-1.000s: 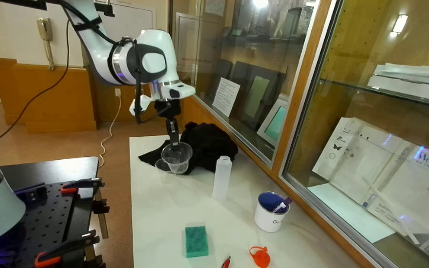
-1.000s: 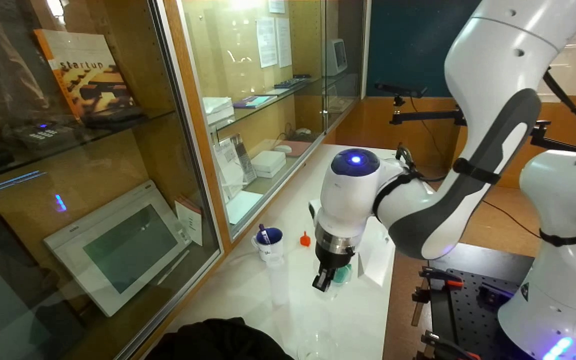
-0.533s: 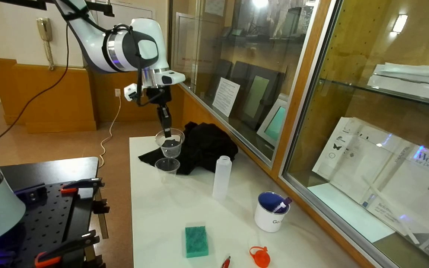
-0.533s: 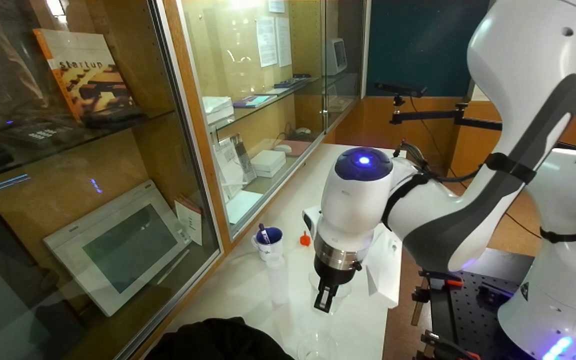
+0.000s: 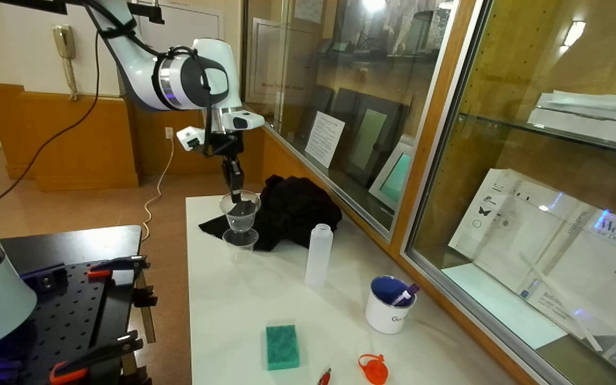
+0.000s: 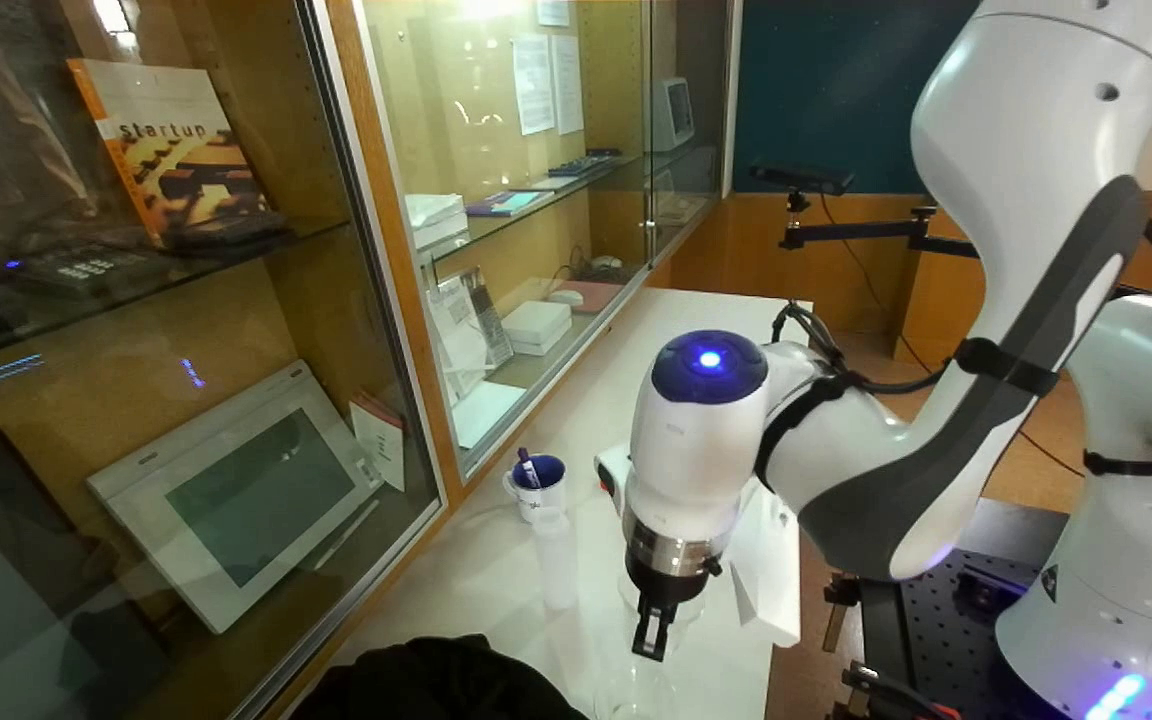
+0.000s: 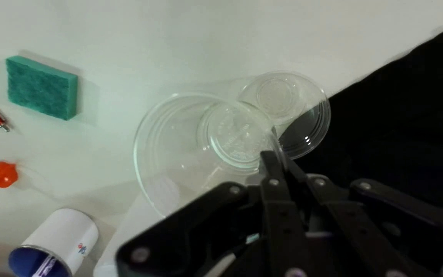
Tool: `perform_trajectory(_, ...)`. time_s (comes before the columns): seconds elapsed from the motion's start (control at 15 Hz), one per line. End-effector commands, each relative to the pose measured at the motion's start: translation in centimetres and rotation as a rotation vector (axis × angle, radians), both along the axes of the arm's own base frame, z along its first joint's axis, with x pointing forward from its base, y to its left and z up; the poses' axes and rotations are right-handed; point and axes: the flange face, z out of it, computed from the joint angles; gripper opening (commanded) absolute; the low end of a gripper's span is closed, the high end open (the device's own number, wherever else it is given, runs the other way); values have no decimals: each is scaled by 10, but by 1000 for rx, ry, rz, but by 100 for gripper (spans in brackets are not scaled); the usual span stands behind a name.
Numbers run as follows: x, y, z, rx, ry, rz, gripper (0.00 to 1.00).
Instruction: Stack the clear cups together then place the red pen in the stacked cups.
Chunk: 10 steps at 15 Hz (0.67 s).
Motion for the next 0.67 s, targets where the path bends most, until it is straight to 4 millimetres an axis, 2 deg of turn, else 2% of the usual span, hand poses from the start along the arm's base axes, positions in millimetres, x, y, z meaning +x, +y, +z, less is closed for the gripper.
perform_trajectory(0.0, 14, 26, -21, -42, 69, 77, 1)
perform_trajectory(0.6, 34, 54, -57, -137, 138, 164, 1)
